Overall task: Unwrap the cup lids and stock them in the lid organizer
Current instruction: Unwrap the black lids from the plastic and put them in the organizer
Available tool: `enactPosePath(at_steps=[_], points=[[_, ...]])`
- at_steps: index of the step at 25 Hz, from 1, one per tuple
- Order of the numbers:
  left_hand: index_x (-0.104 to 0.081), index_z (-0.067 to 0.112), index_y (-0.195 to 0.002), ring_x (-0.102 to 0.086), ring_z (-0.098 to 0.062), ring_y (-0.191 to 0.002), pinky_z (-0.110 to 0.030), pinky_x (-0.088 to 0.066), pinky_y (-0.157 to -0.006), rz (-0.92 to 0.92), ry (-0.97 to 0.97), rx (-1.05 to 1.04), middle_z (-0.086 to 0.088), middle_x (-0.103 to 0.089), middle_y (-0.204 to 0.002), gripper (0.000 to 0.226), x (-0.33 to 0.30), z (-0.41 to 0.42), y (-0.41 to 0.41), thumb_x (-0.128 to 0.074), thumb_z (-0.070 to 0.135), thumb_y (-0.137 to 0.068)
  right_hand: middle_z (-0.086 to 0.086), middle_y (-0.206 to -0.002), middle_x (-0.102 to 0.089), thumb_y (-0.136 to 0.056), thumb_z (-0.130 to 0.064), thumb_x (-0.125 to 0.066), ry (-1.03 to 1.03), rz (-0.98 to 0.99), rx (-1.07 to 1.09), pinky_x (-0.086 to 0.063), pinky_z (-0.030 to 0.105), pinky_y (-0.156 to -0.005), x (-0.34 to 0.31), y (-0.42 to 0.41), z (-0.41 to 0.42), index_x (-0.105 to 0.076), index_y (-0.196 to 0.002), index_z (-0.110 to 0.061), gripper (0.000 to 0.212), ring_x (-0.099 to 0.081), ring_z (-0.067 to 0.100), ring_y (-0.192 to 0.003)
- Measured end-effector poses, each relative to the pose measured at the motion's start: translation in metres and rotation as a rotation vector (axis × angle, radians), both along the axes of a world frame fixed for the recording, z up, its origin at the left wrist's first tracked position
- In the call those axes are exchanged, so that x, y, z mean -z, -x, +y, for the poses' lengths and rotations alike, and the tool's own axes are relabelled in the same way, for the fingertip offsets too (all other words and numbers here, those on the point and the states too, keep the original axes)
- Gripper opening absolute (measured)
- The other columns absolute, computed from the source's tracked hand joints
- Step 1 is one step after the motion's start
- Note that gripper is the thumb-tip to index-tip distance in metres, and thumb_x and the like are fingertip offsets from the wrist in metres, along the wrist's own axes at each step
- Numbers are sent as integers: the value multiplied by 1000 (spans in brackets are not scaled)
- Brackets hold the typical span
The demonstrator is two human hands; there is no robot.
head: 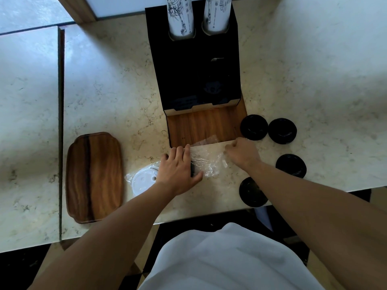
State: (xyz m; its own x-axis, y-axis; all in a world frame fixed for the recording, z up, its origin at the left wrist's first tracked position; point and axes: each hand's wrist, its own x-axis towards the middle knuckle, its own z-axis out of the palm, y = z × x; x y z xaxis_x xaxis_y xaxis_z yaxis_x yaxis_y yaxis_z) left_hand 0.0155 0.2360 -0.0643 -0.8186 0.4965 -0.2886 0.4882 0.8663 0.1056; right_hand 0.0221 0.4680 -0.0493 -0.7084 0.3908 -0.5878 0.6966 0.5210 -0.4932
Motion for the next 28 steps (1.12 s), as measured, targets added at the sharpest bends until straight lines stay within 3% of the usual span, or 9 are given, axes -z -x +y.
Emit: enactPosePath(at_steps=[3,9,12,15,19,23,28], points=[[-39,2,-146,-52,-34,-114,-52,-47,-89,3,-9,-2,-15,-57,-124,97,-1,0,0,-41,76,-84,1,-78,-64,-94,-31,-53,-39,101,-4,-51,36,-65,-2,2,-5,-60,-82,-15,21,-61,17,-72],[-37,3,-147,-52,-34,-115,-51,-47,-89,13,-21,1,-14,-56,-126,96,-2,-1,0,-40,76,-85,-7,-76,-65,-96,-18,-58,-25,361,-147,-45,23,-60,-7,7,-27,-67,-93,-16,9,-58,6,-65],[-35,6,-149,-51,-34,-118,-52,-47,-93,15,-34,-4,-14,-55,-129,96,-2,-1,-1,-37,78,-86,2,-100,-73,-97,-11,-53,11,296,-246,-53,24,-78,-4,5,-36,-72,-109,-11,22,-66,12,-85],[-31,7,-152,-50,-33,-122,-51,-45,-97,10,-42,-9,-14,-53,-134,99,-2,-2,0,-33,80,-86,9,-114,-74,-97,-7,-51,21,173,-182,-53,27,-91,0,7,-41,-73,-113,-5,27,-68,22,-104],[-23,9,-155,-45,-33,-130,-51,-41,-105,-13,-95,-9,-14,-49,-141,101,-1,-6,1,-34,82,-86,25,-100,-75,-95,-1,-50,174,-43,-60,-59,51,-90,1,20,-41,-71,-105,7,25,-73,38,-93],[-20,14,-155,-40,-32,-134,-51,-36,-111,-53,-182,-36,-14,-43,-145,100,-2,-9,2,-41,80,-84,21,-86,-73,-97,-2,-51,330,-126,132,-60,41,-74,-7,23,-44,-71,-92,4,21,-68,27,-70],[-17,18,-156,-32,-32,-136,-50,-33,-114,-167,-321,-113,-14,-35,-148,102,-11,-14,5,-52,77,-81,20,-94,-74,-99,-3,-50,419,-118,258,-62,47,-86,-13,21,-48,-72,-104,1,22,-75,32,-88]])
